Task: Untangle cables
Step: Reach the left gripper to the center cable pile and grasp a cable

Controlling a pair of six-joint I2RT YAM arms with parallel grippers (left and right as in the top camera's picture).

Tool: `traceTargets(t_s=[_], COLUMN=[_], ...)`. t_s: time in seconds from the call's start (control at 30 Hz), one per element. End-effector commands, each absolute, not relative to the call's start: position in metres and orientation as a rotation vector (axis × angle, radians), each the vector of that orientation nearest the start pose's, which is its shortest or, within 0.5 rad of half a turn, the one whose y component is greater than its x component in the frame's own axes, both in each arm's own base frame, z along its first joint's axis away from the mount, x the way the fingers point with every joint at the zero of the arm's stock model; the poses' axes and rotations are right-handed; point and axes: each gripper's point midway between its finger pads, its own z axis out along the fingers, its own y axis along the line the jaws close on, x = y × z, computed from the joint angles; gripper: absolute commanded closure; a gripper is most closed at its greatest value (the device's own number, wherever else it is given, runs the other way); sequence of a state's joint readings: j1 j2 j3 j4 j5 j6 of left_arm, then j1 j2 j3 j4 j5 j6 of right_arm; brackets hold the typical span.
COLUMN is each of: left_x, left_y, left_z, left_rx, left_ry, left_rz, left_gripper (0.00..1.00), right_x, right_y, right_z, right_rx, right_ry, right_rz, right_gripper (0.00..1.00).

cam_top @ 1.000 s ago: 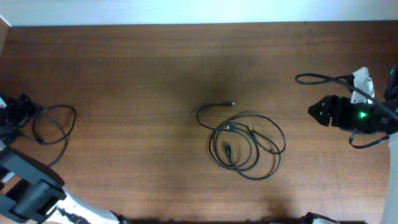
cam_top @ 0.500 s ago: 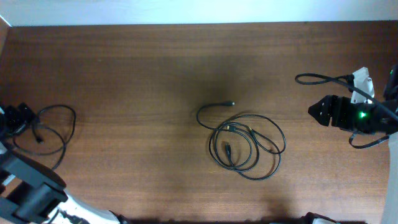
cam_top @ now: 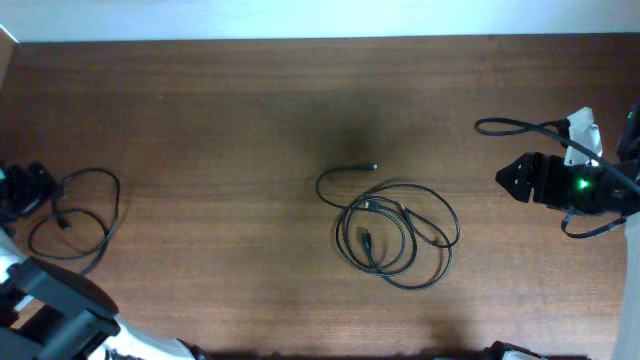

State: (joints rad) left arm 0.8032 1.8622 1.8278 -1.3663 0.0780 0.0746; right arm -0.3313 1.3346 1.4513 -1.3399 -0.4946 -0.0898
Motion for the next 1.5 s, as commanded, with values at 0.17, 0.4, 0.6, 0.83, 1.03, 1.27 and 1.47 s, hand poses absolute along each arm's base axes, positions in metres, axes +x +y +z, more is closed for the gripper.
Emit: traceTargets(t_s=[0.17, 0.4, 0.6, 0.83, 1.03, 1.27, 1.47], left_x=[0.337, 0.359, 0.346, 0.331, 0.290, 0.284, 0.287], left_y=[0.140, 0.011, -0.088, -0.175, -0.277, -0.304, -0.291], left_z=[0.212, 0.212, 0.197, 0.154, 0.166, 0.153, 0.138], left_rx=[-0.164, 0.294, 0.637, 0.576, 0.892, 0.731, 0.124], left_ry=[2.867, 2.856, 2.857, 2.896, 2.693, 2.785, 2.921], left_rz=[-0.116, -0.364, -0.449, -0.575, -1.001, -0.770, -0.476], left_gripper=[0.01, 0.01, 0.01, 0.01, 0.01, 0.01, 0.01], right_x=[0.287, 0.286, 0.287, 0.287, 0.287, 0.286, 0.286], right_y=[-0.015, -0.014, -0.015, -0.015, -0.015, -0.015, -0.014], right_z=[0.248, 0.248, 0.248, 0.248, 0.248, 0.248, 0.248], right_rx=[0.187, 0.188, 0.186, 0.187, 0.187, 0.189, 0.189], right_ry=[2.633, 2.634, 2.630, 2.631, 2.631, 2.634, 2.636], right_rz=[0.533, 0.534, 0.531, 0.532, 0.532, 0.534, 0.535], right_gripper=[0.24, 0.23, 0.23, 0.23, 0.23, 0.23, 0.23])
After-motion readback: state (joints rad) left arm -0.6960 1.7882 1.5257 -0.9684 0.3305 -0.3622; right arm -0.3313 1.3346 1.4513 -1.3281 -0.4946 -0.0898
